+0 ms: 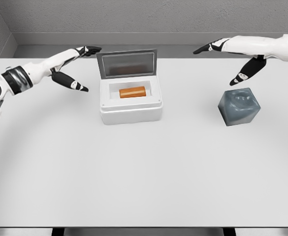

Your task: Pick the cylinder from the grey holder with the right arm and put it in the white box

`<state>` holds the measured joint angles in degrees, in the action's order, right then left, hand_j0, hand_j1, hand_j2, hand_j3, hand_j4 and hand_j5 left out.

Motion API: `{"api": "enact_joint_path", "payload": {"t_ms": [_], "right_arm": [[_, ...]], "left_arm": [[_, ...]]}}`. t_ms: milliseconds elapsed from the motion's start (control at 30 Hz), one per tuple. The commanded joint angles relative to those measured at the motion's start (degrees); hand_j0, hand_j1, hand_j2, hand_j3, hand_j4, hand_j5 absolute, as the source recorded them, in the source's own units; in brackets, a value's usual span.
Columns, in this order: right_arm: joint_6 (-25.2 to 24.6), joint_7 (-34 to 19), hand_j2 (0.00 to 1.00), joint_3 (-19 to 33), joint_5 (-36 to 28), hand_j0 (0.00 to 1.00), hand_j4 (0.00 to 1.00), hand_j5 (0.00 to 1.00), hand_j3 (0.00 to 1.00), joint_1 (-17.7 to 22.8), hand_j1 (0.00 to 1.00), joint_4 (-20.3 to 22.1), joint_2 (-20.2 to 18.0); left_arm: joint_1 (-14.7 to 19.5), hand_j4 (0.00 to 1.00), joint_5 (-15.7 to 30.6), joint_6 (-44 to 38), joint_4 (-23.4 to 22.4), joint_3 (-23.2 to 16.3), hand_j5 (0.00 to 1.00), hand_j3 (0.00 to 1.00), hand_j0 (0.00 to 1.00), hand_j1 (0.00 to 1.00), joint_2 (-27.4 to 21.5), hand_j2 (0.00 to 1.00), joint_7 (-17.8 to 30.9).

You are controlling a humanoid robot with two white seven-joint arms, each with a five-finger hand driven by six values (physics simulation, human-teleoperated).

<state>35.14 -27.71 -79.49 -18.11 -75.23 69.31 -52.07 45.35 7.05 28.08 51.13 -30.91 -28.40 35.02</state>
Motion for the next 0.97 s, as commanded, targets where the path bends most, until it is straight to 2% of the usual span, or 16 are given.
{"api": "enact_joint_path", "payload": {"t_ms": [0, 200, 433, 667, 767, 800, 933], "right_arm": [[-0.1, 0.0, 1.0, 0.0, -0.4, 1.0, 1.0, 1.0, 1.0, 0.0, 1.0, 0.0, 0.0], [-0.1, 0.0, 1.0, -0.1, -0.4, 1.0, 1.0, 1.0, 1.0, 0.1, 1.0, -0.4, 0.5], [-0.1, 0.0, 1.0, -0.5, -0.4, 1.0, 1.0, 1.0, 1.0, 0.1, 1.0, -0.5, 1.3], [-0.1, 0.1, 1.0, -0.8, -0.4, 1.0, 1.0, 1.0, 1.0, 0.7, 1.0, -0.4, 1.1], [-0.1, 0.1, 1.0, -0.8, -0.3, 1.0, 1.0, 1.0, 1.0, 0.9, 1.0, 0.8, 0.9], [-0.1, 0.1, 1.0, -0.8, -0.3, 1.0, 1.0, 1.0, 1.0, 1.0, 1.0, 2.8, 0.4], [-0.1, 0.5, 1.0, -0.7, -0.3, 1.0, 1.0, 1.0, 1.0, 1.6, 1.0, 4.5, -0.9]], "left_arm": [[-0.1, 1.0, 0.5, -0.1, 1.2, 0.1, 1.0, 1.0, 1.0, 1.0, -0.5, 1.0, 0.0], [-1.9, 1.0, 1.3, -0.1, 4.9, 0.1, 1.0, 1.0, 1.0, 1.0, -1.7, 1.0, 0.0], [-2.1, 1.0, 1.7, -0.1, 5.3, 0.1, 1.0, 1.0, 1.0, 1.0, -2.4, 1.0, 0.0], [-4.0, 1.0, 6.9, 0.0, 4.5, 0.2, 1.0, 1.0, 1.0, 1.0, -8.2, 1.0, 0.0], [-4.7, 1.0, 8.5, 0.0, 4.2, 0.3, 1.0, 1.0, 1.0, 1.0, -10.0, 1.0, 0.0], [-5.2, 1.0, 9.5, 0.0, 4.2, 0.3, 1.0, 1.0, 1.0, 1.0, -10.7, 1.0, 0.0], [-5.4, 1.0, 9.7, 0.1, 4.2, 0.4, 1.0, 1.0, 1.0, 1.0, -11.6, 1.0, 0.0]]}}
